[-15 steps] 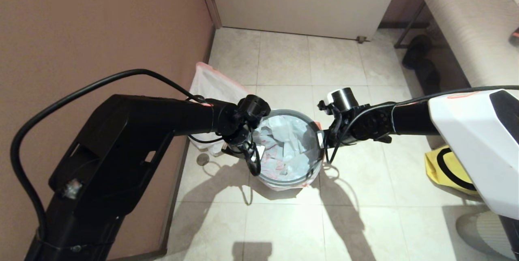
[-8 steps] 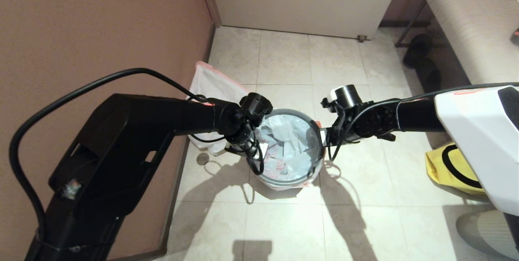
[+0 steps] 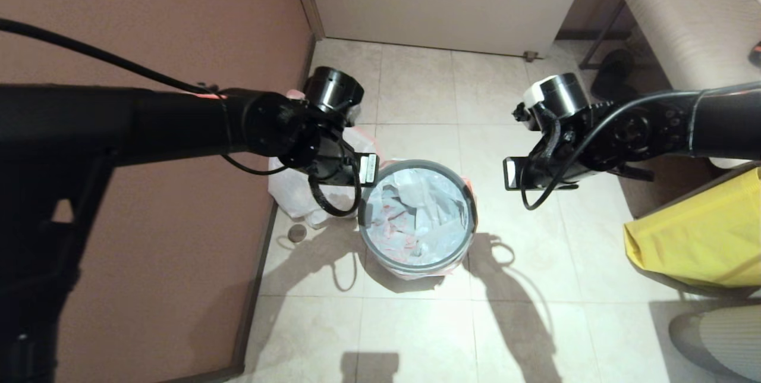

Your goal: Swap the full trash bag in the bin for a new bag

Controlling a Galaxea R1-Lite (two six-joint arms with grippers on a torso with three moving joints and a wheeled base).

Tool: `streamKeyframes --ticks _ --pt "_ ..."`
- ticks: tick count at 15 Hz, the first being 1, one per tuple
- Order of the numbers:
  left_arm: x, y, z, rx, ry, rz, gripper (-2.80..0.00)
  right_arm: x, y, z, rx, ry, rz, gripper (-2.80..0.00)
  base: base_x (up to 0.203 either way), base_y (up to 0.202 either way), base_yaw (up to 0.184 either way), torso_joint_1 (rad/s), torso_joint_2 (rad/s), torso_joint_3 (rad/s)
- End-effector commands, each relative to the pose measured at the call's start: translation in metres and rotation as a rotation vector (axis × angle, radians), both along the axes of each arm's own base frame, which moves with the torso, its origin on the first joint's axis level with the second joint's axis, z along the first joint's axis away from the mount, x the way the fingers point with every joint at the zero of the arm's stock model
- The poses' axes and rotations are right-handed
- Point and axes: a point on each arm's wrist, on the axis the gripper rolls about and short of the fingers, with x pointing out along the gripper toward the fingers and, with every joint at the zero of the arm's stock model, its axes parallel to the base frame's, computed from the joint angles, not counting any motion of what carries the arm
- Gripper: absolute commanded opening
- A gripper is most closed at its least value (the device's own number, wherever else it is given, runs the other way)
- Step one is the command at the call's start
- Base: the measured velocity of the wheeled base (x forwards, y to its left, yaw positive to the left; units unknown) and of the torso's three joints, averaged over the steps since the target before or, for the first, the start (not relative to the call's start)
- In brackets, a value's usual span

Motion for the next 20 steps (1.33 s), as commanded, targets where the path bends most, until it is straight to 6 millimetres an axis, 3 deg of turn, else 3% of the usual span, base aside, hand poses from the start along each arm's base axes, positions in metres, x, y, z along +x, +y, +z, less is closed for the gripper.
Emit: streamKeyframes --ticks 1,5,8,11,15,20 --pt "-0.045 0.013 0.047 -0.063 -0.08 -0.009 -2.8 -0.04 -0.011 0.039 0.033 -0.048 -0.016 -2.8 0.0 0.0 0.0 0.0 0.0 0.0" --pt "-0.12 -0.006 0.062 0.004 -0.085 0.077 -2.8 -0.097 -0.025 0.036 0.004 0.051 -0.093 -2.8 0.0 0.0 0.0 0.0 0.0 0.0" --pt "-0.155 0.015 0.075 0.033 -0.116 0.147 -2.8 -0.135 -0.047 0.034 -0.005 0.066 -0.132 -2.8 0.0 0.0 0.0 0.0 0.0 0.0" --pt "-0.191 0.052 0.077 0.047 -0.135 0.165 -2.8 -0.173 -0.072 0.027 -0.028 0.067 -0.185 -2.8 0.0 0.0 0.0 0.0 0.0 0.0" --pt "-0.219 0.092 0.051 0.08 -0.121 0.21 -2.8 -0.207 -0.094 0.012 -0.052 0.087 -0.228 -2.8 0.0 0.0 0.0 0.0 0.0 0.0" --pt "-0.219 0.133 0.047 0.096 -0.179 0.416 -2.8 -0.238 -0.112 -0.003 -0.055 0.096 -0.268 -2.8 0.0 0.0 0.0 0.0 0.0 0.0"
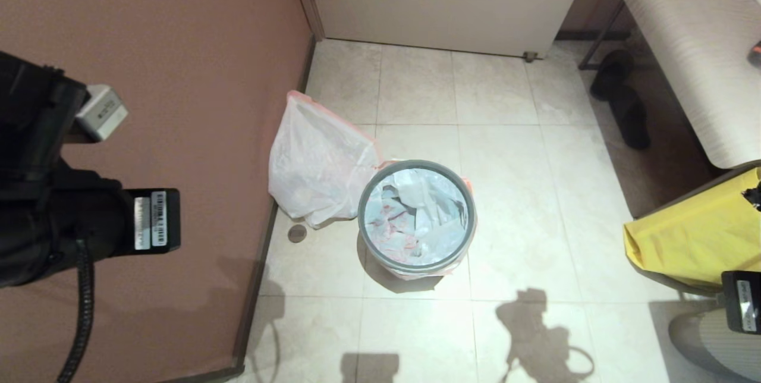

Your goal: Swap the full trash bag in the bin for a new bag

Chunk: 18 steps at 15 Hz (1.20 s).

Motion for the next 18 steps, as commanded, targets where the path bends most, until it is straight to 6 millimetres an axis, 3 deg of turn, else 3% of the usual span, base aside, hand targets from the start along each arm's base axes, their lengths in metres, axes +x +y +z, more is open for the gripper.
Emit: streamKeyframes --ticks 1,5,9,18 --pt "-0.01 0.015 -0.001 -0.011 -0.021 0.052 -2.8 -0.017 -0.008 -0.002 0.008 -0.022 -0.015 -2.8 0.0 0.0 0.0 0.0 0.0 0.0" --pt "-0.038 0.043 -0.022 -0.015 -0.053 0.133 -2.8 -0.05 -0.025 -0.009 0.024 -0.073 -0.07 -2.8 0.0 0.0 0.0 0.0 0.0 0.0" --pt "-0.053 0.062 -0.038 0.004 -0.174 0.216 -2.8 -0.081 -0.042 -0.003 0.05 -0.191 -0.195 -2.8 0.0 0.0 0.0 0.0 0.0 0.0" --pt "-0.113 0.09 -0.048 -0.066 -0.428 0.448 -2.8 -0.191 -0.049 0.003 -0.006 -0.586 -0.319 -2.8 0.0 0.0 0.0 0.0 0.0 0.0"
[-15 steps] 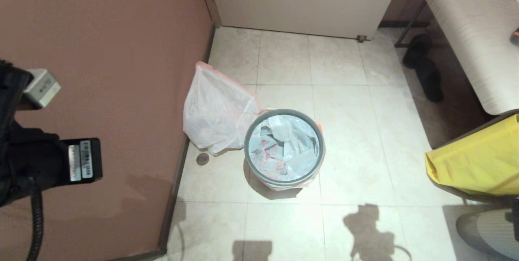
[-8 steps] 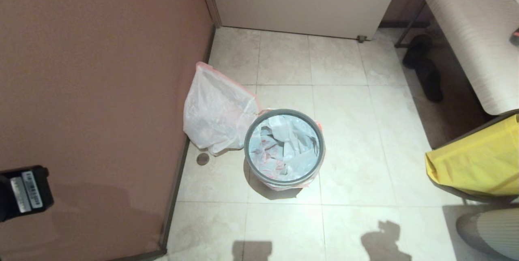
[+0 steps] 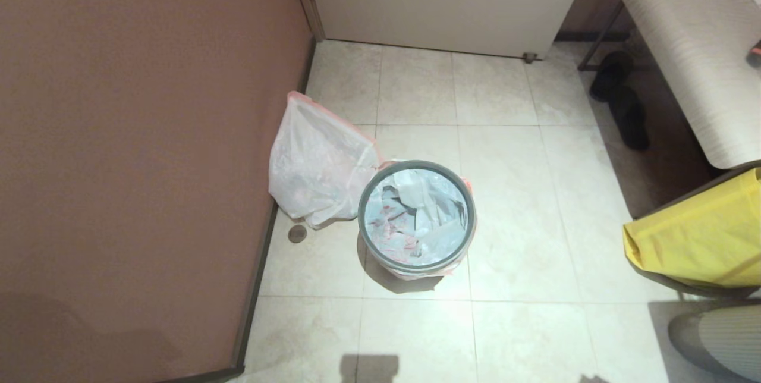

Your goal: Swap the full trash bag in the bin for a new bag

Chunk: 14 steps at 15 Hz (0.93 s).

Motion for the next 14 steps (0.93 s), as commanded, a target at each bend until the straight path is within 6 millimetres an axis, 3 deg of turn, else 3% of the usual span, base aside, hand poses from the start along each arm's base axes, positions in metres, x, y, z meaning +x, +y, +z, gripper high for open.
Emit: streamKeyframes --ticks 1,4,8,11,14 --pt "-0.026 0.004 -0.006 -0.007 -0.082 0.051 -2.8 -0.028 0.002 -0.007 -0.026 -0.104 -0.004 -2.8 0.0 0.0 0.0 0.0 0.0 0.0" --pt "-0.058 0.004 -0.02 0.019 -0.171 0.054 -2.8 -0.055 0.003 -0.017 -0.127 -0.161 0.075 -2.8 0.0 0.0 0.0 0.0 0.0 0.0" --pt "-0.078 -0.001 -0.048 0.057 -0.204 -0.178 -2.8 -0.073 0.002 -0.029 -0.27 -0.207 0.257 -2.8 0.0 0.0 0.0 0.0 0.0 0.0" --pt "-0.079 -0.005 -0.066 0.072 -0.192 -0.367 -2.8 -0.077 0.003 -0.056 -0.344 -0.197 0.327 -2.8 0.0 0.0 0.0 0.0 0.0 0.0" --pt "-0.078 -0.009 -0.087 0.066 -0.188 -0.569 -2.8 -0.061 0.004 -0.074 -0.387 -0.174 0.385 -2.8 0.0 0.0 0.0 0.0 0.0 0.0"
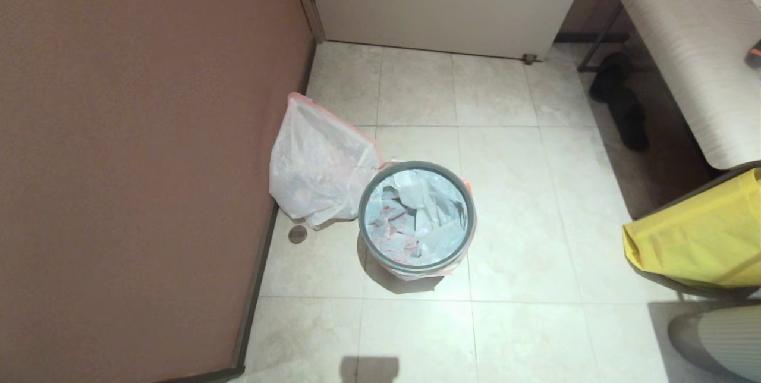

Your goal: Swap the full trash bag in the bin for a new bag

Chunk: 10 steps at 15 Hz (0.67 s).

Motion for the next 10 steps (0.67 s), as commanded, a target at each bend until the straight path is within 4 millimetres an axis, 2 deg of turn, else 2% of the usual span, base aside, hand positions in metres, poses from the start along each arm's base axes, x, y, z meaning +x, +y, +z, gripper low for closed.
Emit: streamKeyframes --ticks 1,6,10 --pt "-0.001 -0.001 -0.013 0.01 -0.007 -0.049 -2.8 0.007 0.0 -0.009 -0.001 -0.017 0.02 -2.8 0.0 0.0 0.0 0.0 0.0 0.0" --pt "0.007 -0.001 -0.066 0.057 -0.008 -0.051 -2.8 0.052 0.002 -0.047 -0.004 -0.083 0.085 -2.8 0.0 0.0 0.0 0.0 0.0 0.0" --pt "0.006 -0.001 -0.068 0.086 -0.006 -0.04 -2.8 0.066 0.003 -0.071 -0.019 -0.058 0.137 -2.8 0.0 0.0 0.0 0.0 0.0 0.0"
